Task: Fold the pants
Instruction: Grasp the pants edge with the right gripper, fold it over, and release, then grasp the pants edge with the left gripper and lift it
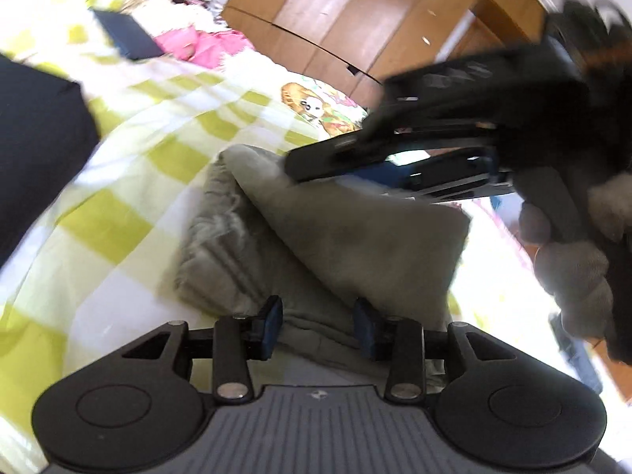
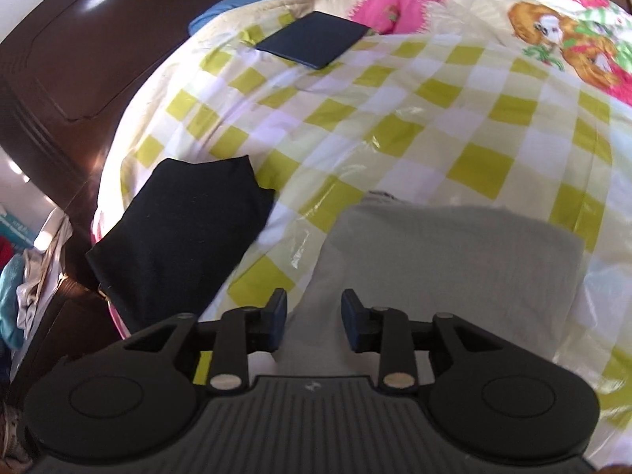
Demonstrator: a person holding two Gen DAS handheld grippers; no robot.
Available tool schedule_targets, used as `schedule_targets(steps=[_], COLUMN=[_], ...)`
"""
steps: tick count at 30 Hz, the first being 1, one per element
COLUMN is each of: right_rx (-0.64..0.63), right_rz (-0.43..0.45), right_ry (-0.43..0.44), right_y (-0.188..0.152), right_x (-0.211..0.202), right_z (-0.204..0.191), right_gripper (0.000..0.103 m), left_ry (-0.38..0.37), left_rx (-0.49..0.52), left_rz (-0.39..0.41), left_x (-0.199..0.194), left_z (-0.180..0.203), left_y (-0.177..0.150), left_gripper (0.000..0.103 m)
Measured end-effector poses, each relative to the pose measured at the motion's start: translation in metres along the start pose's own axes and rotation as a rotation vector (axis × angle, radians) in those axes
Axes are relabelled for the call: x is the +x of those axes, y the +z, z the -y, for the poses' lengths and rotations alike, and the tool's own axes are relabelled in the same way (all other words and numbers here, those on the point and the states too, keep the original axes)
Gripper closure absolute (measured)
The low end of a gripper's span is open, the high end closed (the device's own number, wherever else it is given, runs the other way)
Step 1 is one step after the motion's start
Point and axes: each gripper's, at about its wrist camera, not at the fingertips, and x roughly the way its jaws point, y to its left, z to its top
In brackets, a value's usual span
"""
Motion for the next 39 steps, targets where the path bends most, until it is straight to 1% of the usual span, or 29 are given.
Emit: schedule_targets(steps=[3,5,7,10,12,13,14,16,18,20,22,23,24,25,26,27,28,29,30,31,35,39], right_rx=[-0.059,-0.114,-0.195,-0.268,-0.268,-0.274,-0.275,-0.273,-0.275,-0.309,-0.339,-0.353,-0.365,-0.368,-0.358,-0.338,-0.319,-0.304,-0.284,-0.256,-0.137,-0.032], right_rz=[0.003,-0.005,-0.03,-0.081,-0.128,-0.151,-0.15,-0.172,-0.175,-0.203,-0.236,-0.238,-0.237,-0.234,-0.23,-0.224,-0.212,-0.193,-0.176,-0.158,-0.082,0.019], right_ry=[-0.038,-0.071,-0.091,-0.085,-0.057,-0.034,-0.03,-0.044,-0.045,-0.049,-0.081,-0.088,-0.095,-0.098,-0.095,-0.086,-0.079,-0.078,-0.076,-0.069,-0.042,-0.021], right_y=[0.02,0.034,0.047,0.062,0.068,0.07,0.07,0.072,0.071,0.07,0.066,0.064,0.064,0.064,0.064,0.065,0.066,0.067,0.067,0.067,0.062,0.054], right_x=[0.001,0.012,0.03,0.055,0.067,0.072,0.074,0.079,0.08,0.087,0.096,0.097,0.097,0.094,0.091,0.087,0.081,0.075,0.068,0.06,0.026,-0.016], right_z=[0.001,-0.001,-0.005,-0.002,0.001,0.001,0.002,0.002,0.001,-0.003,-0.005,-0.006,-0.006,-0.006,-0.005,-0.002,0.001,0.004,0.008,0.014,0.037,0.061], right_gripper=[0.062,0.061,0.061,0.06,0.059,0.059,0.059,0.058,0.058,0.058,0.058,0.059,0.066,0.082,0.088,0.093,0.095,0.096,0.096,0.097,0.097,0.098], left_ry=[-0.024,-0.03,-0.034,-0.036,-0.023,-0.022,-0.028,-0.042,-0.037,-0.032,-0.043,-0.04,-0.024,0.004,0.034,0.063,0.094,0.126,0.148,0.161,0.172,0.162], left_rx=[-0.052,-0.054,-0.046,-0.025,-0.01,-0.007,-0.014,-0.038,-0.054,-0.072,-0.092,-0.103,-0.115,-0.12,-0.118,-0.109,-0.094,-0.074,-0.052,-0.039,-0.024,0.038], left_rz=[0.007,0.01,0.005,0.001,0.002,0.002,0.0,-0.012,-0.018,-0.013,-0.011,-0.019,-0.031,-0.043,-0.051,-0.055,-0.05,-0.049,-0.054,-0.059,-0.054,-0.023], left_x=[-0.013,-0.017,-0.02,-0.025,-0.028,-0.028,-0.028,-0.03,-0.034,-0.036,-0.033,-0.032,-0.03,-0.026,-0.024,-0.022,-0.021,-0.019,-0.018,-0.017,-0.018,-0.022], left_z=[-0.005,-0.002,-0.001,0.001,0.004,0.007,0.007,0.008,0.01,0.013,0.011,0.011,0.01,0.01,0.011,0.012,0.015,0.017,0.019,0.02,0.023,0.038], left_y=[-0.003,-0.004,-0.003,-0.004,-0.004,-0.004,-0.004,-0.004,-0.003,-0.002,0.0,0.0,0.002,0.004,0.006,0.006,0.005,0.005,0.005,0.004,0.005,0.013], left_gripper=[0.05,0.049,0.048,0.047,0.046,0.046,0.045,0.041,0.04,0.04,0.039,0.039,0.039,0.04,0.041,0.043,0.054,0.06,0.072,0.078,0.081,0.082])
